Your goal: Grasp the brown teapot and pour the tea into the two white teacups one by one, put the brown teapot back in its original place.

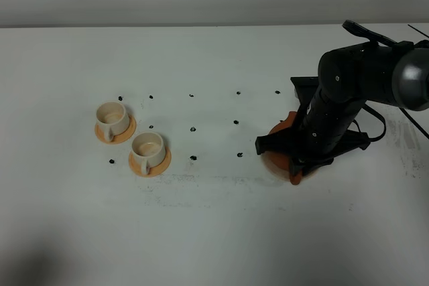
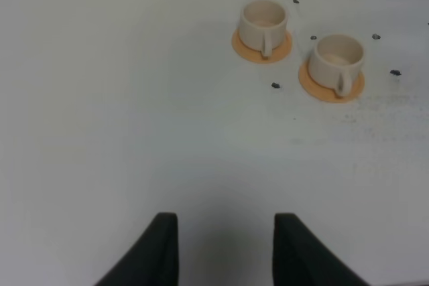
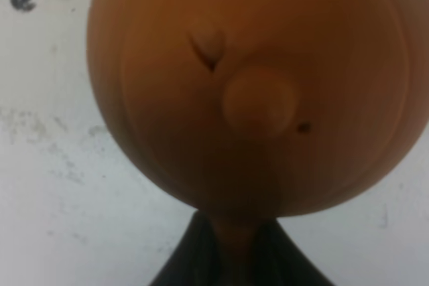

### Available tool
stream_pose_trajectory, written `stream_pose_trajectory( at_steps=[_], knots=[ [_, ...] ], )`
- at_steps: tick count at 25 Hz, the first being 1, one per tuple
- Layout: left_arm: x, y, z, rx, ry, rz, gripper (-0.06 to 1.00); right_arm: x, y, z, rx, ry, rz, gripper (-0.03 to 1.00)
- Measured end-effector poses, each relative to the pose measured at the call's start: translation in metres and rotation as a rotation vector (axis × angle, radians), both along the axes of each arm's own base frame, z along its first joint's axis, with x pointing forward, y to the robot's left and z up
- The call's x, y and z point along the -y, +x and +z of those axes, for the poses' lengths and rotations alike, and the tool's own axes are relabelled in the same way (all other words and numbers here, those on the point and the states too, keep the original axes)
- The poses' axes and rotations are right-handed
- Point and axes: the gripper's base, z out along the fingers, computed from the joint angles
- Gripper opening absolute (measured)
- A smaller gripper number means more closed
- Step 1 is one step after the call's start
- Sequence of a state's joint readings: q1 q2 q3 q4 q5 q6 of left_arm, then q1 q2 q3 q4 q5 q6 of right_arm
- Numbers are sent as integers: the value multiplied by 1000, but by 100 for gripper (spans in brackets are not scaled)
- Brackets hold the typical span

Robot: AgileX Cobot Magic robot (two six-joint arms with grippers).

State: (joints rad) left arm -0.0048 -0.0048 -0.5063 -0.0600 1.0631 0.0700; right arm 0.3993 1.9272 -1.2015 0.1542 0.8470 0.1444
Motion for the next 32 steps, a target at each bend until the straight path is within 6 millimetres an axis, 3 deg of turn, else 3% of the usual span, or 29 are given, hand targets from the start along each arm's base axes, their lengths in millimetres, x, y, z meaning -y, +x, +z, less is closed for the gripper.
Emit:
stream_pose_trajectory(
  at_steps=[10,21,26,32],
  knots=[
    [0,0,0,0,0,0,36,2,1,5,34,-16,56,12],
    [0,0,0,0,0,0,36,5,0,34,150,-17,101,12],
    [0,0,0,0,0,0,36,-10,-9,47,209,-19,187,12],
    [0,0,0,0,0,0,36,-39,-23,49,253,-33,325,12]
  ],
)
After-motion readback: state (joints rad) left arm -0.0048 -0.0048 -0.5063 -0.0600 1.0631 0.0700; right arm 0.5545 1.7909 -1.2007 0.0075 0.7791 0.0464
